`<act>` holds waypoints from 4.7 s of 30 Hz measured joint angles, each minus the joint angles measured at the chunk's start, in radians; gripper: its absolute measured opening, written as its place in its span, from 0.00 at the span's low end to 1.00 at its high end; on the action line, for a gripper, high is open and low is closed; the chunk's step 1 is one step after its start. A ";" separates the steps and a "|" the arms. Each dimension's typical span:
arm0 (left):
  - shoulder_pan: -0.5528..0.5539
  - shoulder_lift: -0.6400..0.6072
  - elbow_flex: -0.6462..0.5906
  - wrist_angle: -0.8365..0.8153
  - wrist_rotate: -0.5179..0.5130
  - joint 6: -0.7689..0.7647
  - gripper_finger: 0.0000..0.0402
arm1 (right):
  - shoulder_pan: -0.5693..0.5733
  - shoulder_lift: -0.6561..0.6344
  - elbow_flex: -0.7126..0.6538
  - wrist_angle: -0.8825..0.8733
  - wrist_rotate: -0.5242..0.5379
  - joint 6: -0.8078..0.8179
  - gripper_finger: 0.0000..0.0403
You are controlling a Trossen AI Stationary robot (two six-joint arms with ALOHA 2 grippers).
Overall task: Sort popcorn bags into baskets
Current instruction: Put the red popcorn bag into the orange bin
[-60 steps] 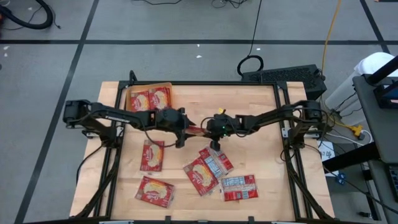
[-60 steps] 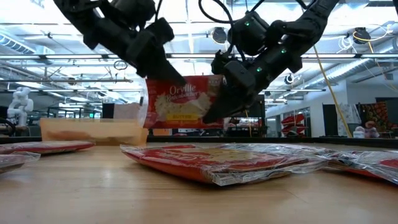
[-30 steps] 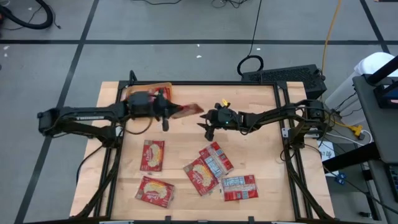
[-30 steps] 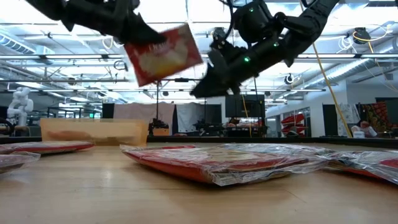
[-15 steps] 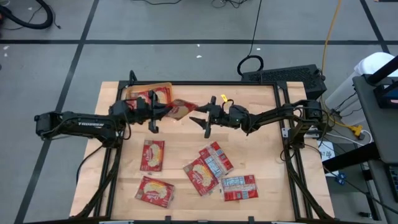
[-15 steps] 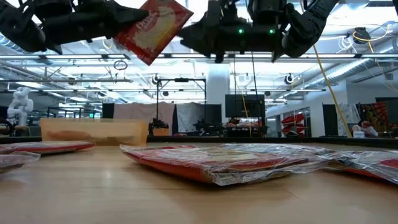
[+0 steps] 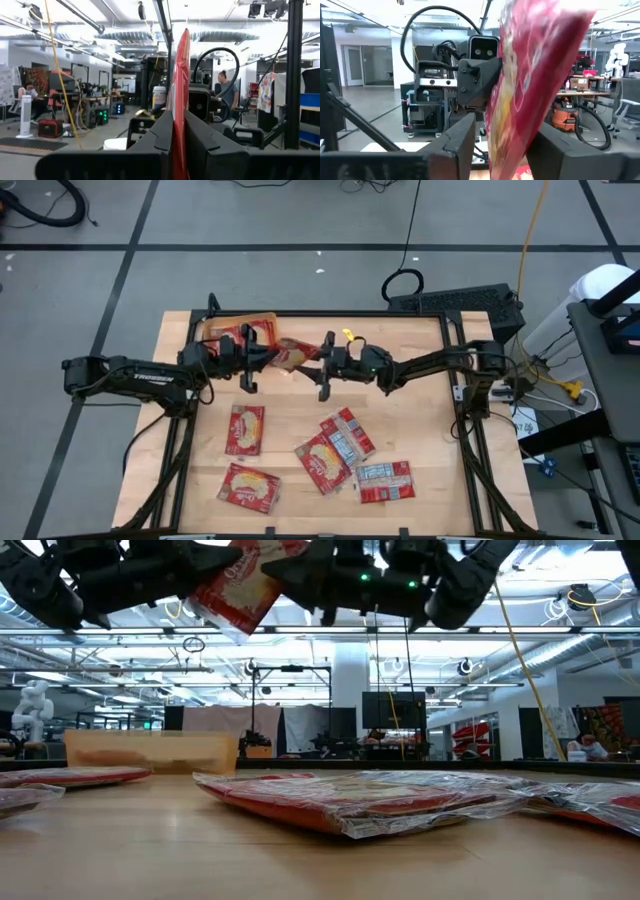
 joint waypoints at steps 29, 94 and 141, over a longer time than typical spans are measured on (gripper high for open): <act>0.085 -0.233 0.086 -0.913 0.120 -0.117 0.51 | -0.052 0.024 -0.007 -0.279 -0.168 0.156 0.04; 0.678 -0.514 0.082 -1.141 0.289 0.078 0.06 | 0.022 -0.038 -0.007 -0.544 -0.051 0.059 0.36; 0.829 -0.328 -0.002 -1.139 0.347 -0.170 0.11 | 0.022 -0.037 -0.007 -0.570 -0.051 -0.028 0.36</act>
